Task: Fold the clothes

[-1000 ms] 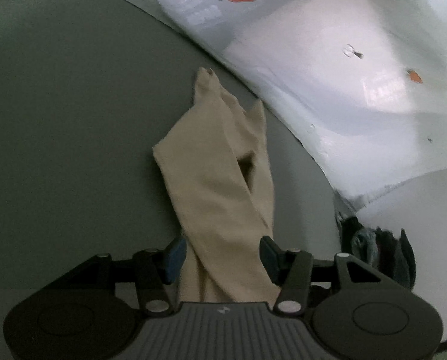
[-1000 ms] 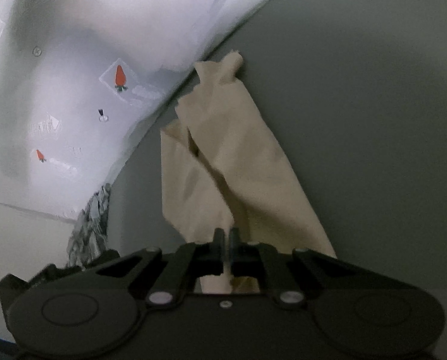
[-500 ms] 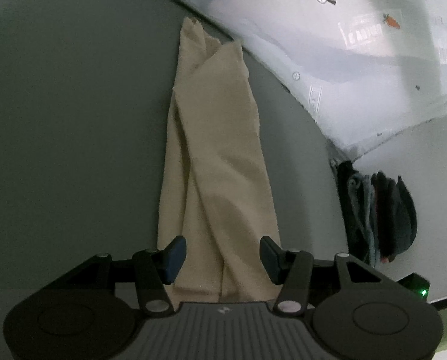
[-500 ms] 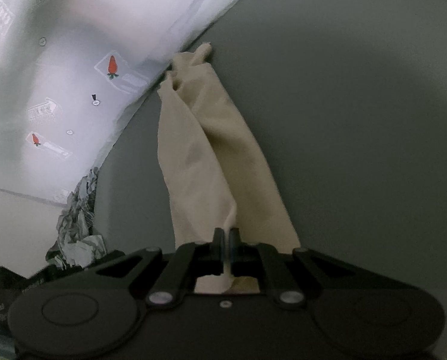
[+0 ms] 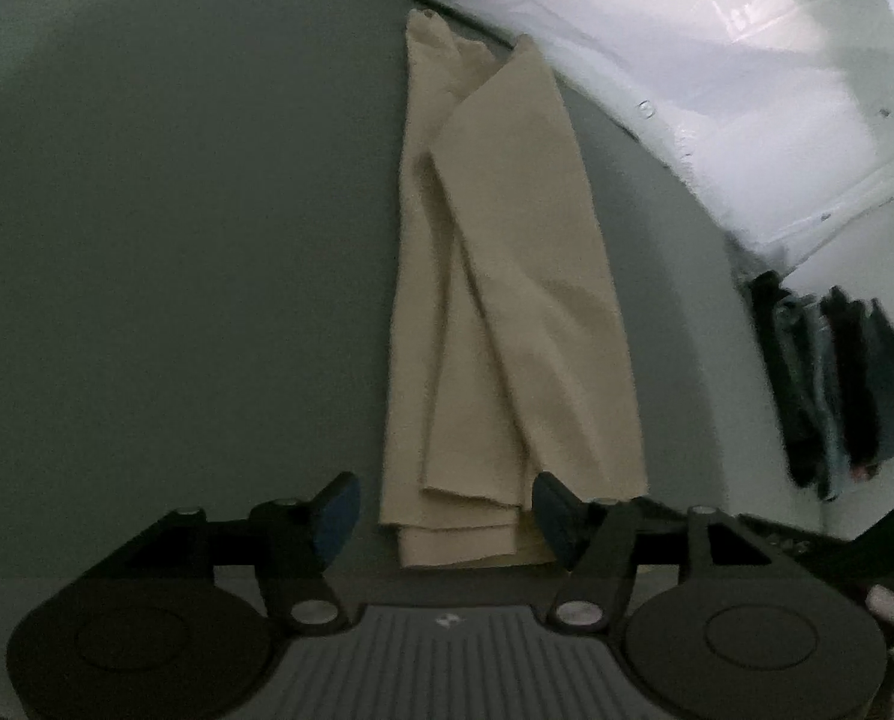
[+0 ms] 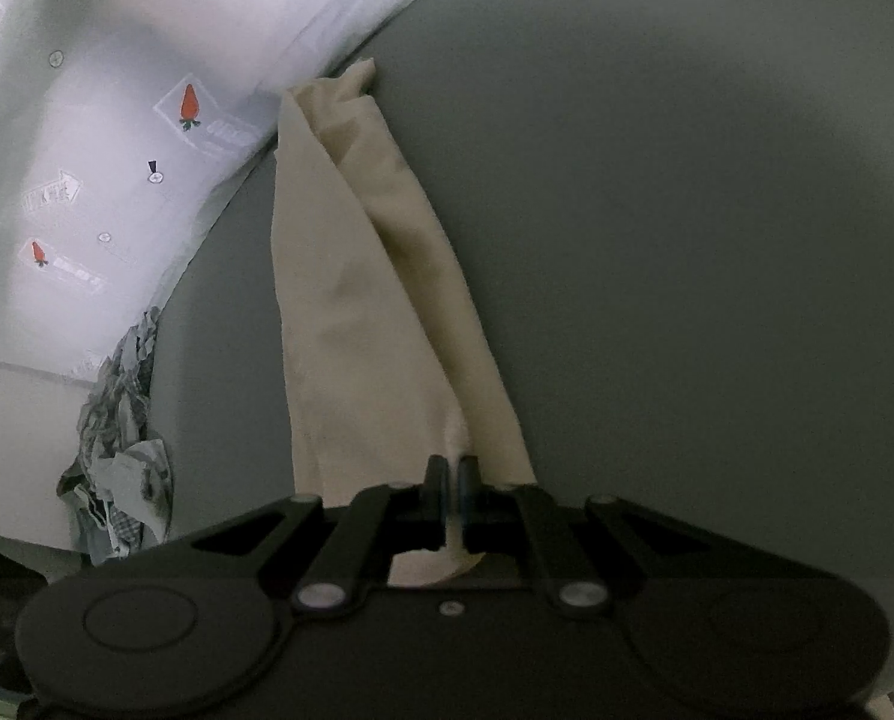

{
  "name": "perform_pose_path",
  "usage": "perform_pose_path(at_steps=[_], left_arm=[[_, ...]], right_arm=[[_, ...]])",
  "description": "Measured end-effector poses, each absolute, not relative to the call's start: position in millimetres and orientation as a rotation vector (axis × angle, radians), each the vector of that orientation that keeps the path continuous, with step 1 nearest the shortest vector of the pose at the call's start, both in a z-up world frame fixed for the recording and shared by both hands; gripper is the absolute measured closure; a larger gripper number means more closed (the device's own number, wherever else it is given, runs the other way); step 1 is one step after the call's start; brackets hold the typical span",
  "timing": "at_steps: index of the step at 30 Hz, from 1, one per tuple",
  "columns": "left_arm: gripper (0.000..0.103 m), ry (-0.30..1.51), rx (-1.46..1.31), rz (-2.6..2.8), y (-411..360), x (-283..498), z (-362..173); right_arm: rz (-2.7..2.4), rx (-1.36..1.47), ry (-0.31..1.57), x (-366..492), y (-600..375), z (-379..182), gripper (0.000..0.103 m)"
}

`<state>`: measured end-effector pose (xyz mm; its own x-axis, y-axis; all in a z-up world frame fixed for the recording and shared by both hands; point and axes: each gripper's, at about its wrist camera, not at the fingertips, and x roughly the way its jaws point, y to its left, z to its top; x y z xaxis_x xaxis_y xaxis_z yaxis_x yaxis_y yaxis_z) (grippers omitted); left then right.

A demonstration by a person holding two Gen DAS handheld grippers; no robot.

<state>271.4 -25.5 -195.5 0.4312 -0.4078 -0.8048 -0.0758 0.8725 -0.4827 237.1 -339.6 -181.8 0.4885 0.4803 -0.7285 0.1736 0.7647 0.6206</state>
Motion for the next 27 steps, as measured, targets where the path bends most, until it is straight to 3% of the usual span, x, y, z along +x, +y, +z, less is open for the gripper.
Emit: perform_pose_path(at_steps=[3, 6, 17, 27], left_arm=[[0.036, 1.119, -0.498, -0.211, -27.2, 270.6, -198.1], [0.032, 1.118, -0.49, -0.212, -30.2, 271.6, -200.4], [0.029, 1.169, -0.411, -0.233, -53.0, 287.4, -212.4], [0.028, 1.189, -0.334, -0.244, -65.6, 299.4, -216.9]], right_arm=[[0.201, 0.672, 1.056, 235.5, -340.8, -177.0, 0.088], [0.197, 0.655, 1.027, 234.4, -343.3, -173.3, 0.069], [0.196, 0.658, 1.075, 252.0, -344.1, -189.6, 0.068], [0.234, 0.477, 1.062, 274.4, -322.8, -189.8, 0.066]])
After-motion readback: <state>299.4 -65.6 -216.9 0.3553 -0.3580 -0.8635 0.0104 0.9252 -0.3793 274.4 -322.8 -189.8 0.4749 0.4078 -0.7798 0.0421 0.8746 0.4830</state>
